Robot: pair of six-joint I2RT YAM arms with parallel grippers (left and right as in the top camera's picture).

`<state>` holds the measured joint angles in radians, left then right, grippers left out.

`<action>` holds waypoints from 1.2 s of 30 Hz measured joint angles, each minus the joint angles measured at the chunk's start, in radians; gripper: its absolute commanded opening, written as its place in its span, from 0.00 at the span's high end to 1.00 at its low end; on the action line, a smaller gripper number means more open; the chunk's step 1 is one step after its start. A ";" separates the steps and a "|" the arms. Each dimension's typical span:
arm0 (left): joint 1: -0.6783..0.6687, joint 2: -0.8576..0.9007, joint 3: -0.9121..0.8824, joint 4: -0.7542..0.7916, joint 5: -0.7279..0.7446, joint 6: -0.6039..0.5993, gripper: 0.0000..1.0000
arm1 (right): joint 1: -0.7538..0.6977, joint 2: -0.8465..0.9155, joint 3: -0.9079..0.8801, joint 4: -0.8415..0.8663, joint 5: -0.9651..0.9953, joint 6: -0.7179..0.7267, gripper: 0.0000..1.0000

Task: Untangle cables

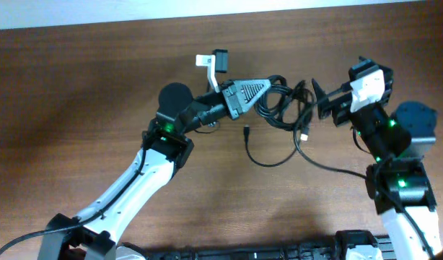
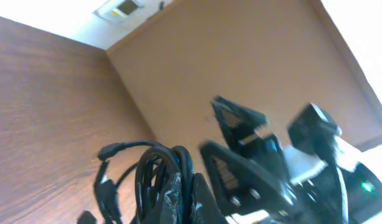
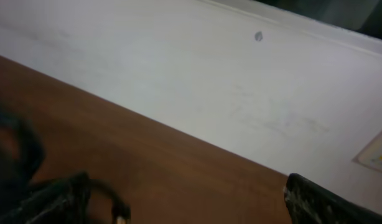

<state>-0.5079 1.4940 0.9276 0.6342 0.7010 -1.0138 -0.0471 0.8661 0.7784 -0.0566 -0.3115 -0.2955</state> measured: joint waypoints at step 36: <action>-0.009 0.000 0.000 0.021 0.003 0.003 1.00 | 0.000 -0.005 0.002 -0.084 -0.157 -0.183 0.01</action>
<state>-0.5167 1.4940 0.9279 0.6556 0.7036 -1.0103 -0.0471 0.8616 0.7799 -0.1402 -0.4686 -0.4789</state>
